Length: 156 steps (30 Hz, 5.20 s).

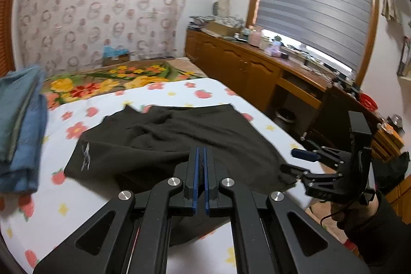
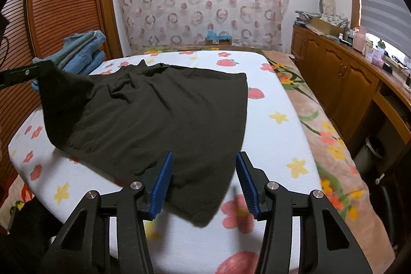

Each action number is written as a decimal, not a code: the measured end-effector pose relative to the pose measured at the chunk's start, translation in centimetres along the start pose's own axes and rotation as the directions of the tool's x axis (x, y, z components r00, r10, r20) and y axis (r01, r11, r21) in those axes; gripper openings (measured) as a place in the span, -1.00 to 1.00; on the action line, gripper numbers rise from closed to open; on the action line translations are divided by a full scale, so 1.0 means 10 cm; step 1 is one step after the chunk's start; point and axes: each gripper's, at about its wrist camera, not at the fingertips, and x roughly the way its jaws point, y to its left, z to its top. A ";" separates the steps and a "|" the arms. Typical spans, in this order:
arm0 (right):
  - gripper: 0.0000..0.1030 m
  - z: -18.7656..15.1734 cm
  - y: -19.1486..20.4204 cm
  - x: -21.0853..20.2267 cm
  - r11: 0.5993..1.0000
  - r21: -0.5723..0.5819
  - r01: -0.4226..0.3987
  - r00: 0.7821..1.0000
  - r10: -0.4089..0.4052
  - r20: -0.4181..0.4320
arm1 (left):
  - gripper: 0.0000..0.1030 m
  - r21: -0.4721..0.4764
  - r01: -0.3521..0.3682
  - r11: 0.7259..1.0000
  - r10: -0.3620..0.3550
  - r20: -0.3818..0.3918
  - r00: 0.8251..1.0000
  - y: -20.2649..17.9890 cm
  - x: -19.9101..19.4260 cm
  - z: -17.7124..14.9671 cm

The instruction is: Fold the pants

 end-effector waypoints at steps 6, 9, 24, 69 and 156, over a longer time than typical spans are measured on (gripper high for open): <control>-0.02 0.01 0.01 0.00 1.000 0.007 -0.014 1.000 0.014 0.006 | -0.92 0.001 0.016 1.000 -0.016 -0.020 1.000 -0.13 0.10 0.03; -0.02 -0.01 0.03 0.03 1.000 0.009 -0.020 1.000 0.019 0.004 | -0.91 -0.008 -0.009 1.000 0.009 -0.029 1.000 -0.10 0.10 0.00; -0.02 0.06 0.23 0.11 0.997 -0.024 -0.079 0.997 0.079 0.017 | 0.15 -0.075 -0.143 0.987 0.140 -0.041 0.989 0.38 -0.04 -0.29; -0.59 0.11 0.35 0.64 0.959 -0.160 -0.233 0.968 0.213 -0.130 | 0.58 -0.070 -0.296 0.953 0.283 -0.152 0.947 0.70 0.11 -1.01; 0.02 0.13 0.09 0.35 0.997 -0.039 -0.065 0.997 0.063 -0.053 | 0.59 -0.017 -0.174 0.985 0.166 -0.216 0.962 -0.01 0.65 -0.66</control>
